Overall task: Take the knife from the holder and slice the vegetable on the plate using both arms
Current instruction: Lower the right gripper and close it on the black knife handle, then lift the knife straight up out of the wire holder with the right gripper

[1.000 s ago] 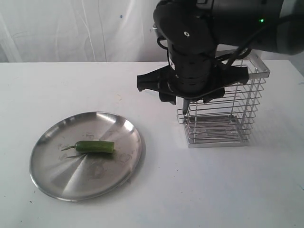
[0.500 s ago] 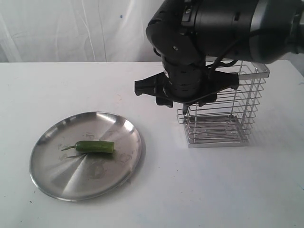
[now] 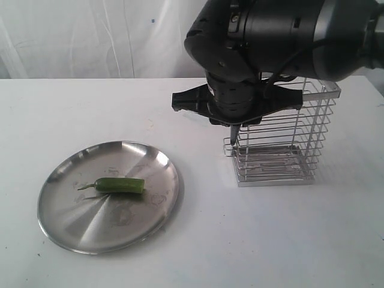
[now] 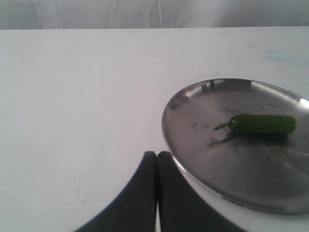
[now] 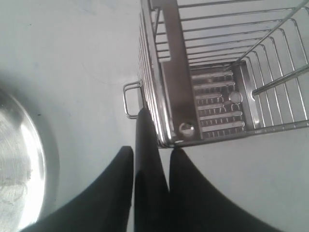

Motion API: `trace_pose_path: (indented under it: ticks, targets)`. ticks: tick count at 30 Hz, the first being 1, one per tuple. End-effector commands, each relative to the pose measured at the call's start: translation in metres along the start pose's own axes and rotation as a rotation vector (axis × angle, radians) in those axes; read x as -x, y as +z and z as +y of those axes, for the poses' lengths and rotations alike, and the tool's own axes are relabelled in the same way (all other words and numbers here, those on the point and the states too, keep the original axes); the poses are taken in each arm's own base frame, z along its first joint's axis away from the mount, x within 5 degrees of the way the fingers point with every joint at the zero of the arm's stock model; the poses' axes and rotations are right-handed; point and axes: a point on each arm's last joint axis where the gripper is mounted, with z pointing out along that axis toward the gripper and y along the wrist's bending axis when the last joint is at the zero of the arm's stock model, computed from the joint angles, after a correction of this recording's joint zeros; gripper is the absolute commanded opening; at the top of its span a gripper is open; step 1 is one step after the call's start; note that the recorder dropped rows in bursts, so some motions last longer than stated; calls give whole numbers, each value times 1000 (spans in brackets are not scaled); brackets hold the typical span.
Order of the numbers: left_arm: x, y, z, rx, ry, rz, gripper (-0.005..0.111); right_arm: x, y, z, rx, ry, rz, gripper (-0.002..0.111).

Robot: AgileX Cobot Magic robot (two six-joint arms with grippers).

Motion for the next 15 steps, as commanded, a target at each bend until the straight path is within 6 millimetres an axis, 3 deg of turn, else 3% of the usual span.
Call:
trace_pose_path:
  ticks: [1,7,13,15]
  targets:
    - [-1,0,0,-6,-4,-2,0,3,1,-3,-4,22,0,24]
    - [-1,0,0,-6,-4,-2,0,3,0,-3,0,26,6,23]
    - [-1,0,0,-6,-4,-2,0,2,-1,-3,10,37,20,1]
    - [-1,0,0,-6,-4,-2,0,3,-4,-4,14,42,16,0]
